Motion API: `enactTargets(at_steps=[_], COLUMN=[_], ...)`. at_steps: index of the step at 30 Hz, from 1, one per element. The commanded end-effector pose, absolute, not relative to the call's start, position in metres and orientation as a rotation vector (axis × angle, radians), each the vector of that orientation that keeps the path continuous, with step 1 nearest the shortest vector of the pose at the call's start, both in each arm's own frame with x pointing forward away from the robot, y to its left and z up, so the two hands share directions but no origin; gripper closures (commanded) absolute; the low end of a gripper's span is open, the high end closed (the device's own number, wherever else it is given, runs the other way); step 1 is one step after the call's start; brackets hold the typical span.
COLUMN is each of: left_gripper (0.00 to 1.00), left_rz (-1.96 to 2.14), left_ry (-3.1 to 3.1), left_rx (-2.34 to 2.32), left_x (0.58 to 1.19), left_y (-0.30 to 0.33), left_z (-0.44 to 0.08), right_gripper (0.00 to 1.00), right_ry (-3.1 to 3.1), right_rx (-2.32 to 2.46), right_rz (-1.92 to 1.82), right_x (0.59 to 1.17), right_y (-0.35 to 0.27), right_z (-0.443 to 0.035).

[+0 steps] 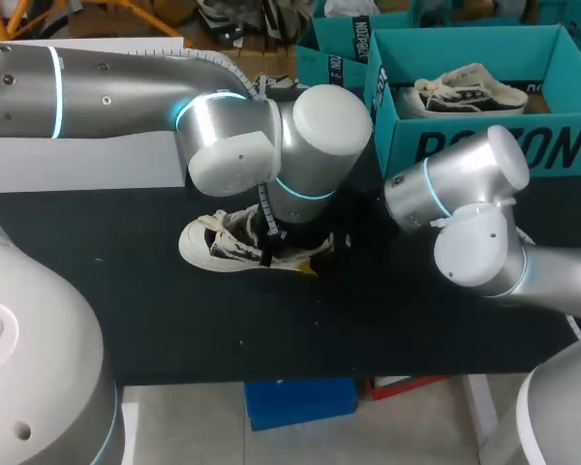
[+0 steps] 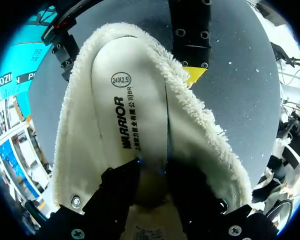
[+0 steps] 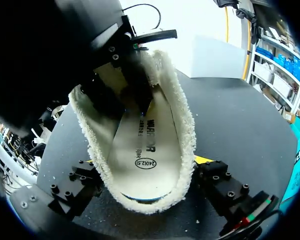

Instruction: Take the shoe out of the shoebox, open the shoe tongue, remove and reinsert the insole, then place the shoe into the shoebox

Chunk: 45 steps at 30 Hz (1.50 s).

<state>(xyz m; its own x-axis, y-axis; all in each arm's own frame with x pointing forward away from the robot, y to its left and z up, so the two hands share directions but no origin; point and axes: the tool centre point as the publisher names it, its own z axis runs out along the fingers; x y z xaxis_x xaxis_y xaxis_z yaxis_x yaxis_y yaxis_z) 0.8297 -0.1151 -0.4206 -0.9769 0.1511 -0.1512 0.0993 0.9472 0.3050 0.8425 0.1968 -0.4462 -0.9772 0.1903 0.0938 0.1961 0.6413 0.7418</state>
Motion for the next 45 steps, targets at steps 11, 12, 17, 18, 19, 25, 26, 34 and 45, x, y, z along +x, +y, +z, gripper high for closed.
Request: enactTargets(at_steps=[11,12,17,18,19,25,26,34,45], left_gripper=[0.67,0.67,0.68,0.68,0.68,0.69,0.69,0.74,1.00], left_rz=[0.303,0.291,0.247,0.233,0.222,0.168,0.169,0.152,0.023], left_ry=[2.744,2.739,2.711,2.708,2.704,2.696,2.693,2.693,2.807], left_rx=[0.162,0.158,0.124,0.119,0.111,0.075,0.071,0.071,0.147], left_x=[0.852,0.853,0.862,0.864,0.866,0.877,0.878,0.884,0.862], left_y=[-0.083,-0.082,-0.082,-0.082,-0.082,-0.081,-0.080,-0.082,-0.091], left_z=[-0.481,-0.482,-0.484,-0.484,-0.483,-0.483,-0.482,-0.479,-0.456], right_gripper=[1.00,1.00,1.00,1.00,1.00,1.00,1.00,1.00,1.00], right_ry=[-2.841,-2.841,-2.841,-2.841,-2.841,-2.841,-2.841,-2.841,-2.841], right_rx=[-0.340,-0.340,-0.340,-0.340,-0.340,-0.340,-0.340,-0.340,-0.340], right_rz=[-1.281,-1.281,-1.281,-1.281,-1.281,-1.281,-1.281,-1.281,-1.281], right_x=[0.844,0.844,0.844,0.844,0.844,0.844,0.844,0.844,0.844], right_y=[0.197,0.197,0.197,0.197,0.197,0.197,0.197,0.197,0.197], right_z=[-0.447,-0.447,-0.447,-0.447,-0.447,-0.447,-0.447,-0.447,-0.447])
